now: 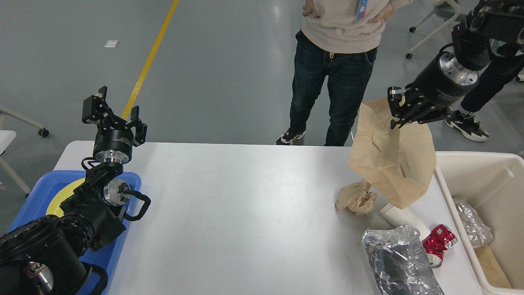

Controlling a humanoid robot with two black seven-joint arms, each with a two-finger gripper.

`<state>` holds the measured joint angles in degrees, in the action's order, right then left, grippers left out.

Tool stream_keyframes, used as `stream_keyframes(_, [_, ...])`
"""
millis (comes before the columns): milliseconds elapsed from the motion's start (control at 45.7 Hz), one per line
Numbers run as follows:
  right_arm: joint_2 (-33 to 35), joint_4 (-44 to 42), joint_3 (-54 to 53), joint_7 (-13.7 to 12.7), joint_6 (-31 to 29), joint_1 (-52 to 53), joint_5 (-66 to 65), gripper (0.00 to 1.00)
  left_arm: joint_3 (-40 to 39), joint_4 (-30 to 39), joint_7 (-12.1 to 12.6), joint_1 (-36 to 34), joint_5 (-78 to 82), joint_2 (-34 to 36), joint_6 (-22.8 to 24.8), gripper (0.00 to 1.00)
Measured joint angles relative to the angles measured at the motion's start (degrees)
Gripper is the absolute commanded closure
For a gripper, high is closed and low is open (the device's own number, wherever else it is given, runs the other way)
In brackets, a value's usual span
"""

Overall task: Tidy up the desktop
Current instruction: 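Lift the paper bag and drop it into the white bin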

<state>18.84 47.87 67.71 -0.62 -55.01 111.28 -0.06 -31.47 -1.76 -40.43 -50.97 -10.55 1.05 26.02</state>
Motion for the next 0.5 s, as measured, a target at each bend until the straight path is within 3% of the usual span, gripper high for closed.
stream_keyframes(175, [2.74,-2.37,4.1,-0.08,0.0,-4.54,-0.49,1.0,0.0,0.0,0.0,0.0,0.0,0.0,0.0,0.04])
stream_keyframes(504, [12.0,-14.68,5.79,-0.27,0.02,-19.88,-3.61,1.0,0.0,0.0,0.0,0.0,-0.01,0.0,0.0,0.04])
